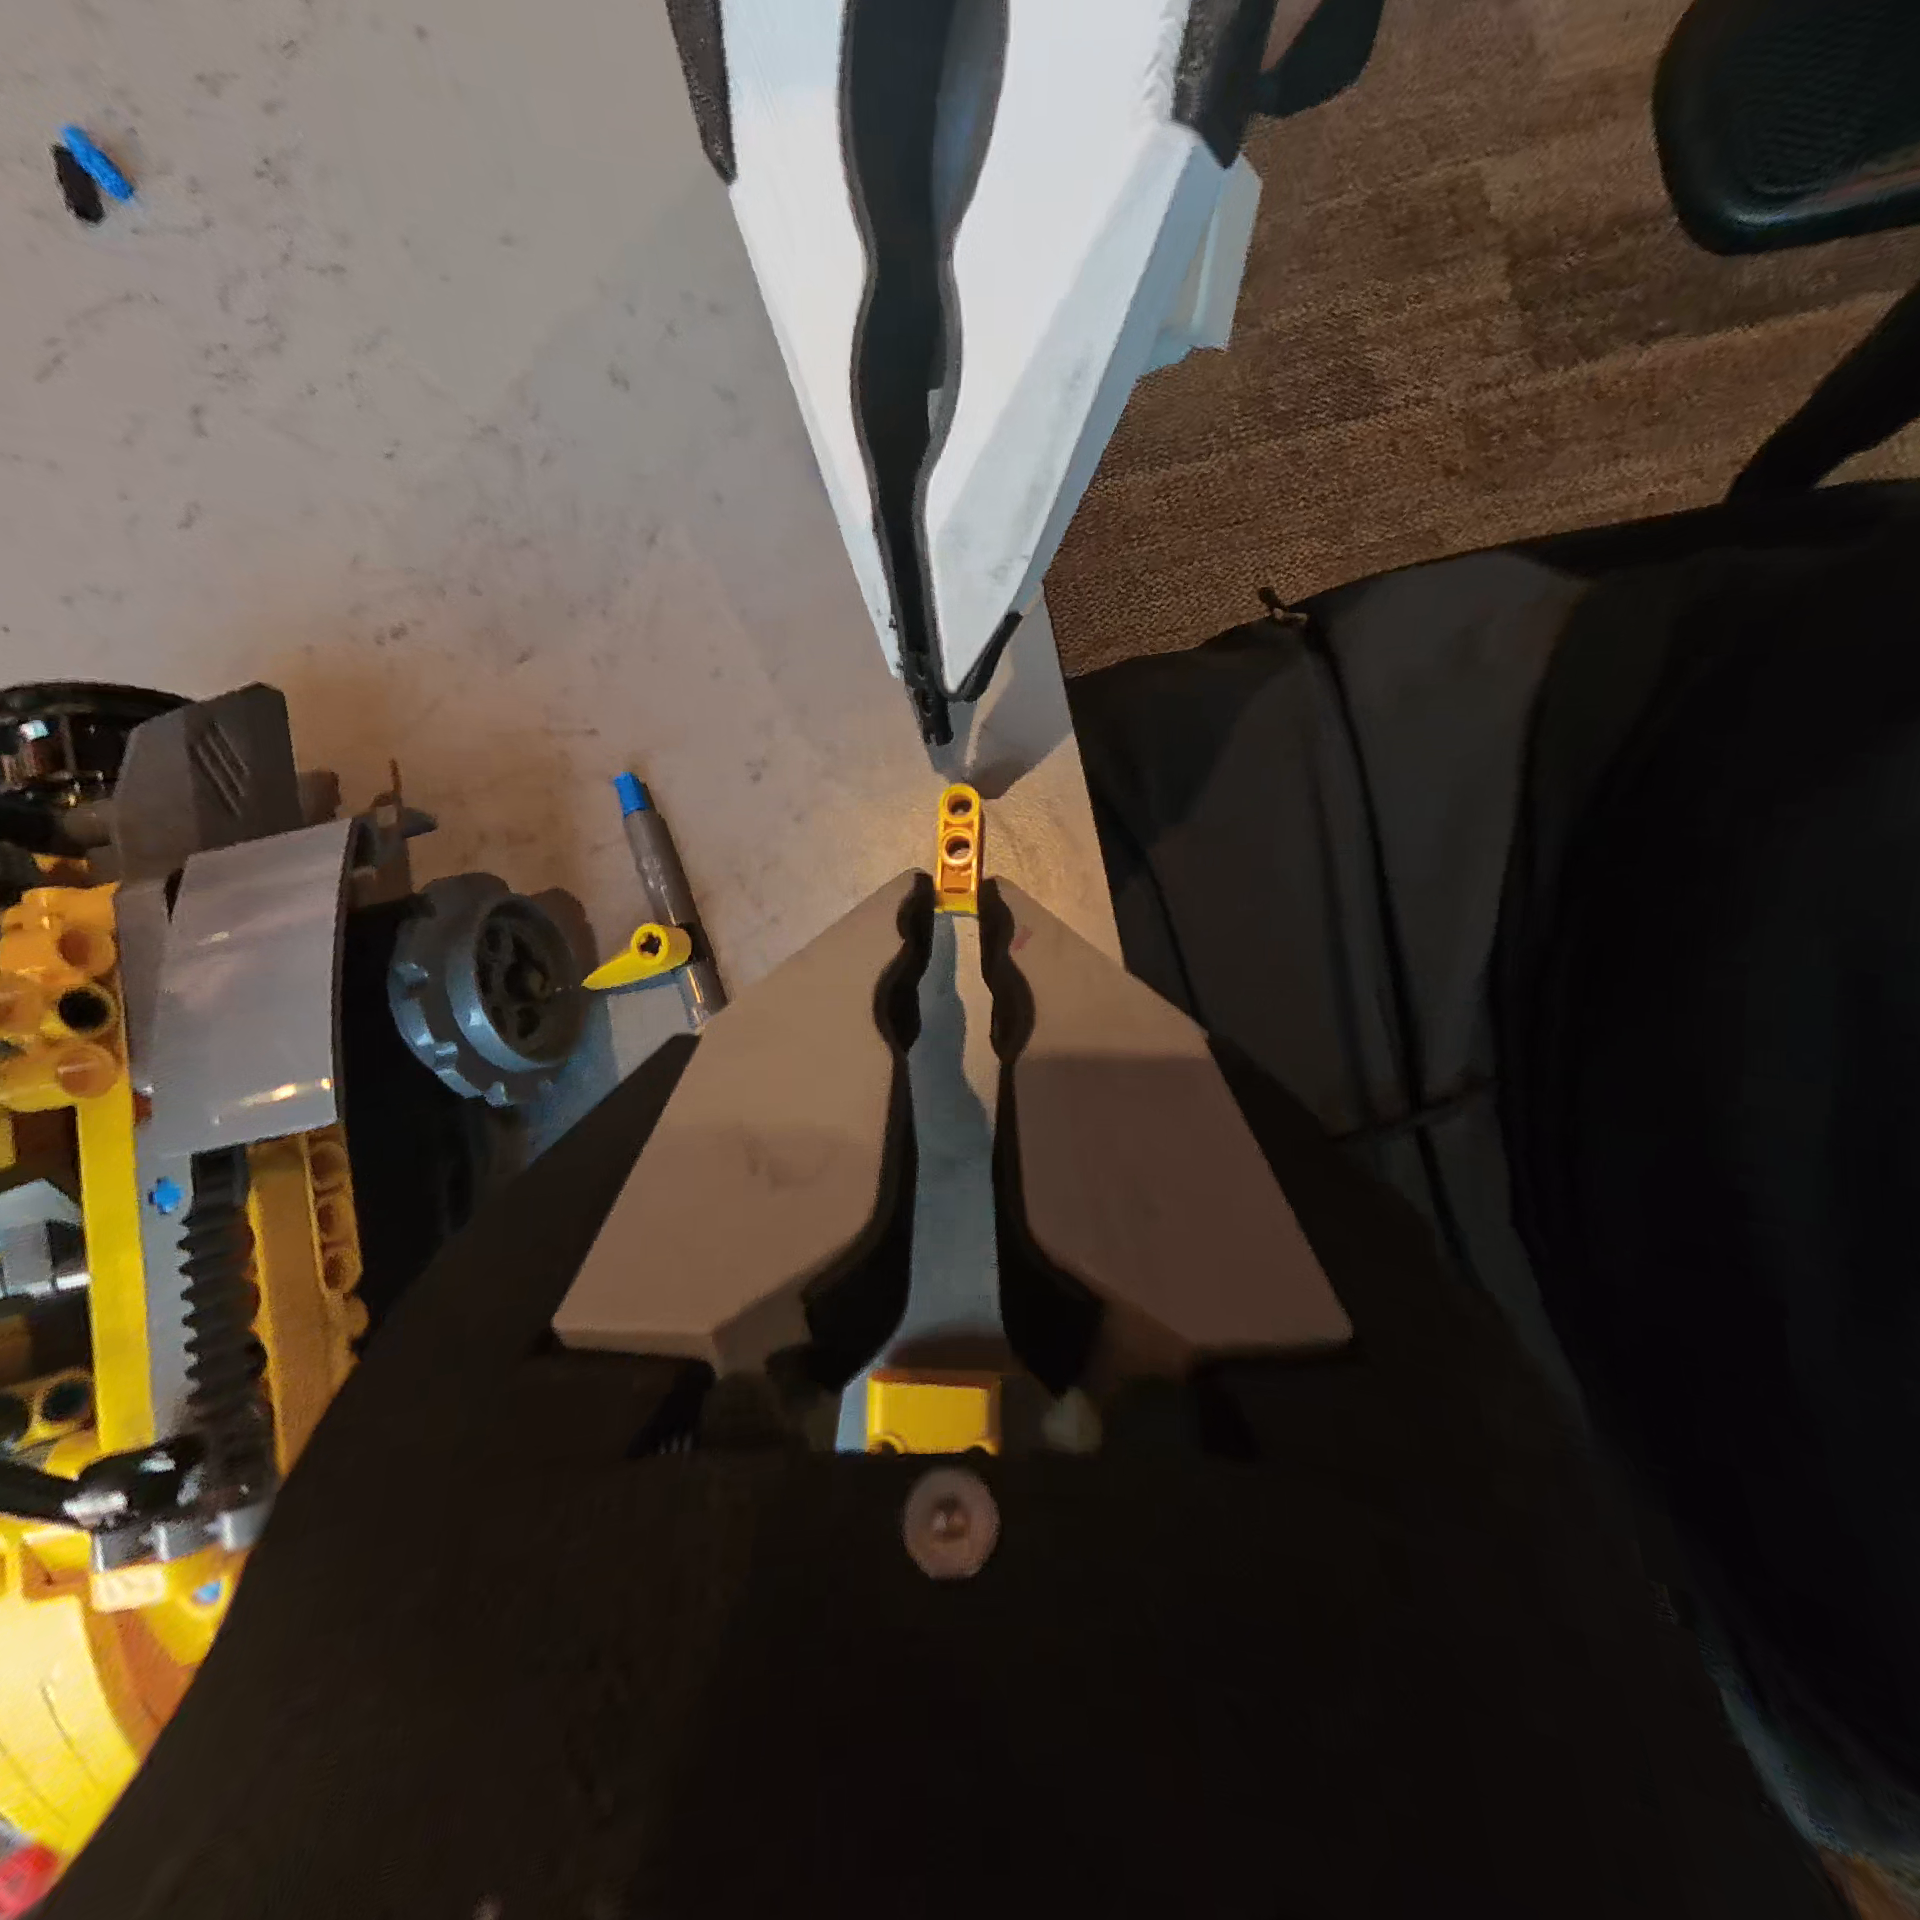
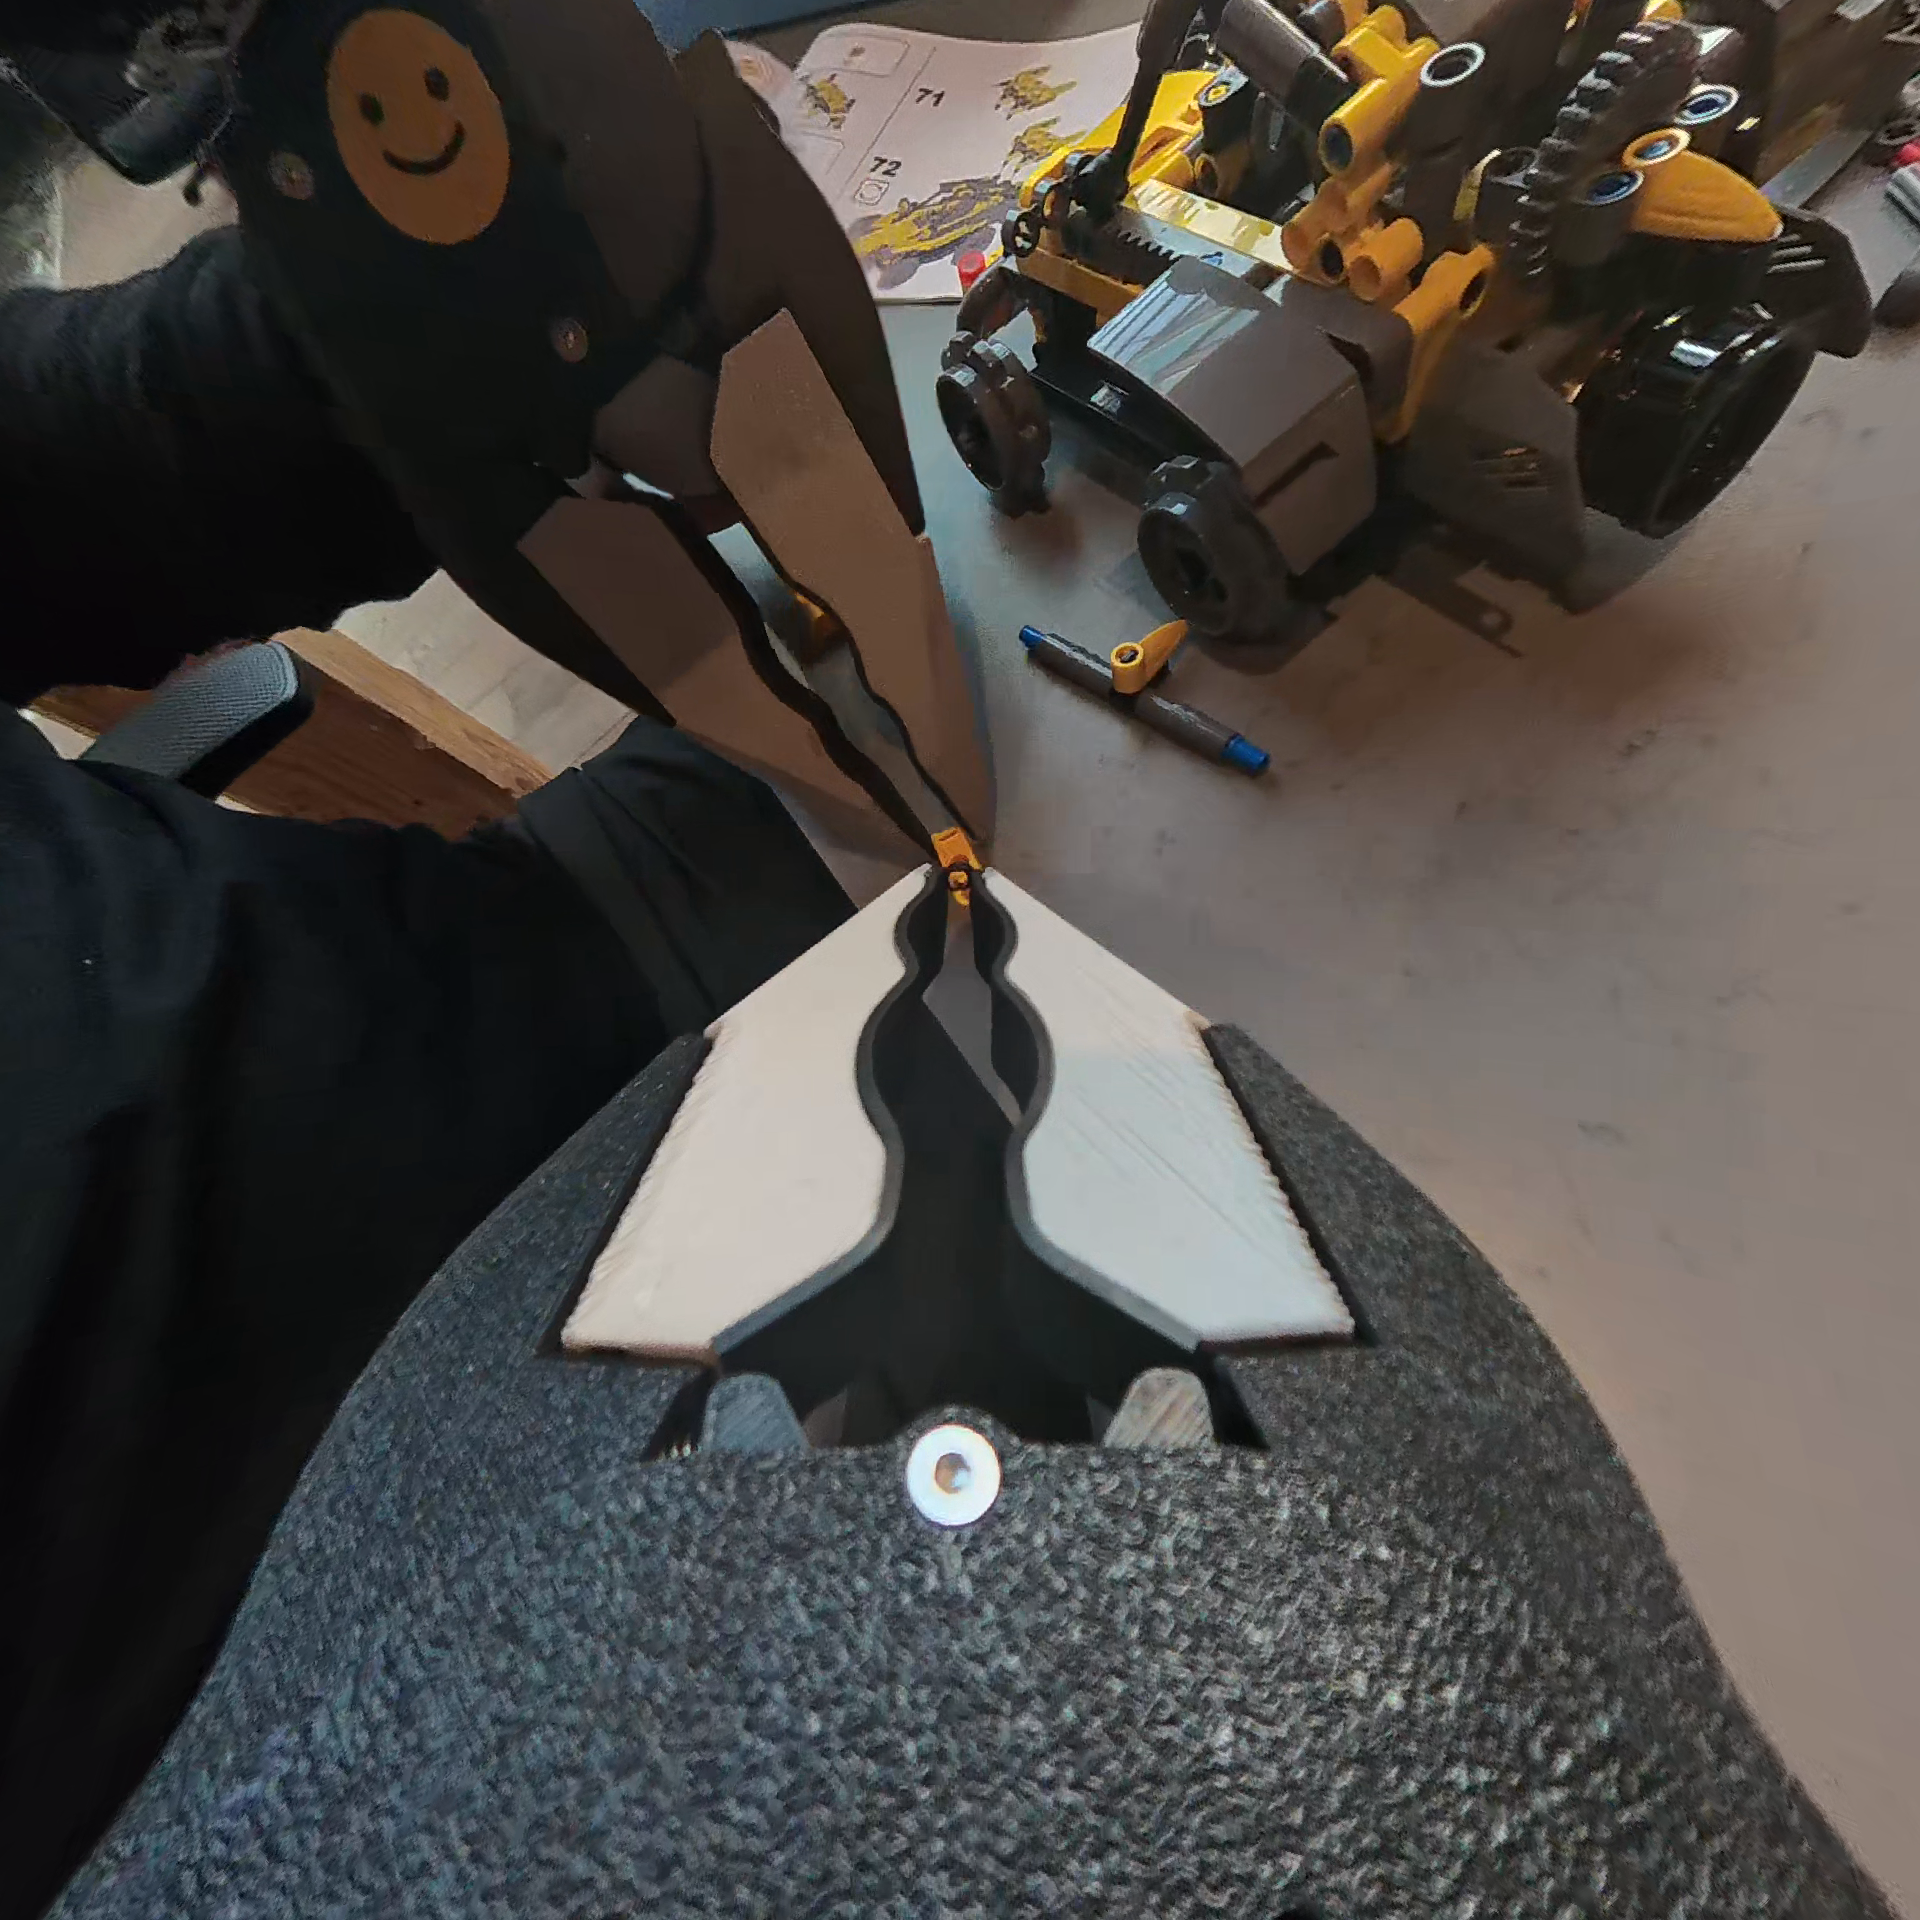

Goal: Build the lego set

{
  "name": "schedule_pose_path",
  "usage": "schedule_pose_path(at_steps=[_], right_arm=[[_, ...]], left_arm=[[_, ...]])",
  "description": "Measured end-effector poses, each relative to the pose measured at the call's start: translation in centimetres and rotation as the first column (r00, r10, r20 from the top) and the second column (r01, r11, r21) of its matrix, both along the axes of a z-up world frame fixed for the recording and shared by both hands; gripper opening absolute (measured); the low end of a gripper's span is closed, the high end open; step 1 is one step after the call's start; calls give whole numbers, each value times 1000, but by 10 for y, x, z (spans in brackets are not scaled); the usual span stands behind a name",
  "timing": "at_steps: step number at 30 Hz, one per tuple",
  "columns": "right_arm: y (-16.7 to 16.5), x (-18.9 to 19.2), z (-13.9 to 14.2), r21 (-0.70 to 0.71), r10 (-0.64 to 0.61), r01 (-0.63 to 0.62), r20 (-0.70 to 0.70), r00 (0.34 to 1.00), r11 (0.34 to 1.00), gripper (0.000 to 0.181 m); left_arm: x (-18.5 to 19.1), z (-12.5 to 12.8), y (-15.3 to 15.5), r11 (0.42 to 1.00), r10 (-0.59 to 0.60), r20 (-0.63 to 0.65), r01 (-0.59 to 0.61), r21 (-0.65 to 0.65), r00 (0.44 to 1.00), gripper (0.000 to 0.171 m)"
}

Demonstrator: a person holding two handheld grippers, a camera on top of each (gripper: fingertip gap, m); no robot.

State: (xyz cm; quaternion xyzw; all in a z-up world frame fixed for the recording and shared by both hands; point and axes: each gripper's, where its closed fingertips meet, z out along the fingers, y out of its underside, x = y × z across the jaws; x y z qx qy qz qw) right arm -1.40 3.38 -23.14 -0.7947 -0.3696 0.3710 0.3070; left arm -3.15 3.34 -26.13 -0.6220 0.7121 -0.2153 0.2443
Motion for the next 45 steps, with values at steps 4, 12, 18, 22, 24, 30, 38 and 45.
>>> schedule_pose_path(at_steps=[4, 12, 18, 22, 24, 30, 38, 45], right_arm=[[-1, -2, 0, -17, 12, -12, -21, 1000, 1000, 4], [-8, -12, 16, -74, 28, -41, -158, 987, 996, 4], [-13, -17, 25, -45, 64, -75, -207, 976, 996, 5], [-17, -19, 26, 45, 98, -91, -165, 981, 995, 4], [-19, -20, 25, 77, 113, -103, -140, 984, 992, 5], [-14, -20, 33, 214, 88, -66, -97, 991, 975, 4], [-16, -21, 32, 191, 96, -75, -108, 989, 979, 4], [-2, -10, 12, 126, 67, -80, 105, 992, 989, 4]], left_arm=[[-2, 1, -1, 996, 85, 11, -85, 21, 996, 13], [6, 26, -4, 987, 119, 155, -134, 86, 981, 11], [10, 36, -12, 989, 114, 207, -130, 67, 972, 0], [10, 38, -17, 992, 115, 229, -123, 19, 967, 3], [10, 38, -18, 993, 115, 230, -120, 10, 966, 0], [9, 45, -13, 988, 127, 263, -146, 55, 957, 0], [10, 43, -17, 989, 138, 272, -146, 10, 952, 0], [-9, 9, 3, 980, 159, 88, -168, 109, 983, 22]])
